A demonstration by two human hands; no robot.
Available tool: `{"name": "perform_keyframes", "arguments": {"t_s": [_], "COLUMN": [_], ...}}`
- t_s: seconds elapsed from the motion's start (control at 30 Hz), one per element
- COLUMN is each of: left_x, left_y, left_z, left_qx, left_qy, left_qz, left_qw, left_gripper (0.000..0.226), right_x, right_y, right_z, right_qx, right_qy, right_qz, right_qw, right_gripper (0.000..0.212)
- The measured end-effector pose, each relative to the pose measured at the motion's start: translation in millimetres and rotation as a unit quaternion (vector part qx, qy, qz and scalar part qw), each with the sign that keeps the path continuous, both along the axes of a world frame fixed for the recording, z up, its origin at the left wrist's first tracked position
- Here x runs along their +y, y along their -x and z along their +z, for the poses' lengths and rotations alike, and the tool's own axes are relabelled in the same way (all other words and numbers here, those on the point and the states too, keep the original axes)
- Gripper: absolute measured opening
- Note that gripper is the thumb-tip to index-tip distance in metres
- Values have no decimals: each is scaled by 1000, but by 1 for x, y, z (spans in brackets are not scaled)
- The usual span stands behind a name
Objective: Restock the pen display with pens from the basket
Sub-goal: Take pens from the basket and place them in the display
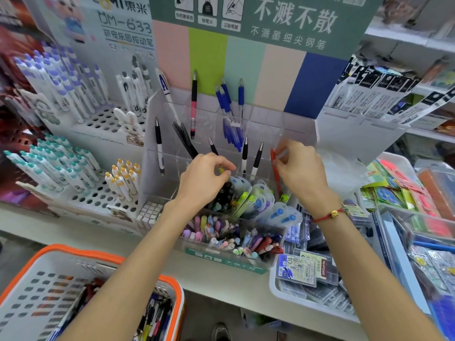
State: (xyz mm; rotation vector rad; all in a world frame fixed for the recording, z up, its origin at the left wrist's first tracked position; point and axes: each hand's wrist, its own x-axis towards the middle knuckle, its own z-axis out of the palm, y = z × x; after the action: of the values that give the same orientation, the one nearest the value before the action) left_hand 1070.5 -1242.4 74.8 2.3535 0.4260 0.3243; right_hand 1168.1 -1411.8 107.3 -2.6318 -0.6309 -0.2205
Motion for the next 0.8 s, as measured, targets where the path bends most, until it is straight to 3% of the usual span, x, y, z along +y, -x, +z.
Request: {"name": "perform_keyframes", "arguments": {"t_s": [0.13, 0.27, 0.43, 0.6, 0.8], "left_x": [2, 3, 10, 22, 29], "left_y": [0, 10, 48, 97, 172], "left_z": [-1, -4, -17, -47, -87], "left_qx": [-5, -61, -169, -105, 16], "left_qy": [-9, -20, 53, 110, 137], "left_qz": [-11, -16, 111, 218, 300], "left_qw": [1000, 998, 978, 964, 944], "left_gripper": [16, 19, 15, 11, 12], "right_x": [7, 2, 15, 51, 93], "right_y": [1, 15, 55, 91, 133], "right_z": [-2, 2, 3, -20, -67], "right_qx": [-14, -47, -18, 76, 170], "right_qy": [12, -59, -131, -81, 57], "right_qz": [-31, -26, 59, 181, 321], "right_qw": [999, 997, 989, 977, 930], "right_gripper": [12, 12, 8, 9, 7]}}
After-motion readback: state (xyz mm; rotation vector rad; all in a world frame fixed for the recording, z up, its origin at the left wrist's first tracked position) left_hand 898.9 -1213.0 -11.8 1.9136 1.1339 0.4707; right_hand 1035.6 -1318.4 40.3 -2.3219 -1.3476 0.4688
